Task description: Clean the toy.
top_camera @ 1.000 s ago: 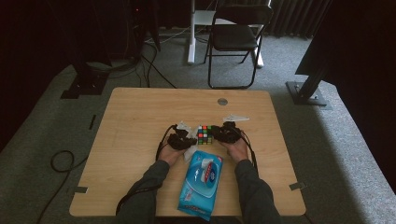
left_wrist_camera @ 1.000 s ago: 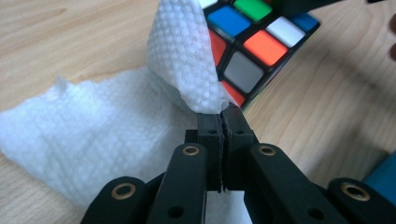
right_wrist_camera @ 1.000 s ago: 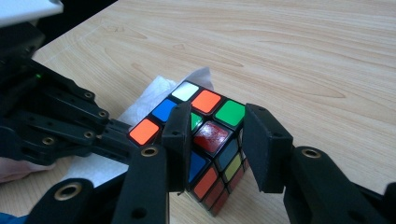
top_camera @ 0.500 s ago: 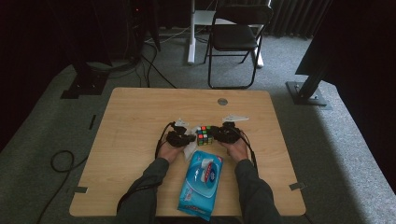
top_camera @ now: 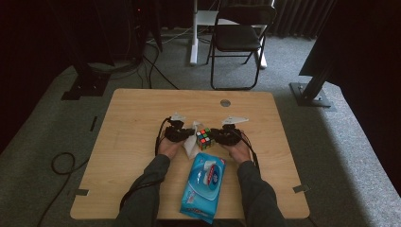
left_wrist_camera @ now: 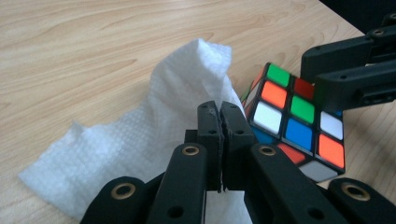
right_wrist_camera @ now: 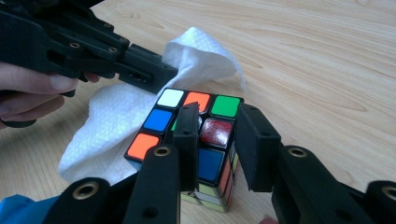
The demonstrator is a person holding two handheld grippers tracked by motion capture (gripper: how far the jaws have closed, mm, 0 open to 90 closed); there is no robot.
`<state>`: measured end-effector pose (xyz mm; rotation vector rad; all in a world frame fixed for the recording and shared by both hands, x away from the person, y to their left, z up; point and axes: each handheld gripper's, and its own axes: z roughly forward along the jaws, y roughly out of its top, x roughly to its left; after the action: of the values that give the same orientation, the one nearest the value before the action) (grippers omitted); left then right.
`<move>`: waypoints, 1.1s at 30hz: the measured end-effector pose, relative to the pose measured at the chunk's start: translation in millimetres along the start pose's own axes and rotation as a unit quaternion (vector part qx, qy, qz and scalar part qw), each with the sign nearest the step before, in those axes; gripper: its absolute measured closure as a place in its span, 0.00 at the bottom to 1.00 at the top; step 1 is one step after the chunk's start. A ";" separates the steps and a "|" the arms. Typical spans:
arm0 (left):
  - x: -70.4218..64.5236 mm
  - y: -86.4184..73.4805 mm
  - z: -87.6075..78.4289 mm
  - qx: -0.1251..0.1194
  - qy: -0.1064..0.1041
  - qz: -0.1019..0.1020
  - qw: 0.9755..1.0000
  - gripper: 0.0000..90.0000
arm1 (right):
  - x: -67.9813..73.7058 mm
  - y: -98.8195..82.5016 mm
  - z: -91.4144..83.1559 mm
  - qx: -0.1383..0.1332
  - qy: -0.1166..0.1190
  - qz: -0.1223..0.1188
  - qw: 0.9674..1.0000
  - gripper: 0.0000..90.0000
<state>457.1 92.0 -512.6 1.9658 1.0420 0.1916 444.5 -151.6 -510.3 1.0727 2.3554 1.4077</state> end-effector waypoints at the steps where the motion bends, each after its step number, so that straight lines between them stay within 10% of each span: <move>1: -0.3 0.5 0.3 0.000 0.000 0.001 1.000 0.98 | 0.9 0.3 0.4 0.001 0.001 -0.004 1.000 0.80; 16: -16.2 -8.5 2.0 -0.005 -0.026 0.005 1.000 0.98 | -1.1 4.9 -0.7 0.007 -0.058 0.003 0.998 0.70; 33: -26.2 -9.3 -2.9 -0.011 -0.039 0.022 0.999 0.98 | -3.7 3.6 0.7 -0.003 -0.063 0.042 0.997 0.76</move>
<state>433.4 77.1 -511.5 1.9628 0.9420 0.1479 449.2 -152.6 -508.4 1.2350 2.2412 1.3312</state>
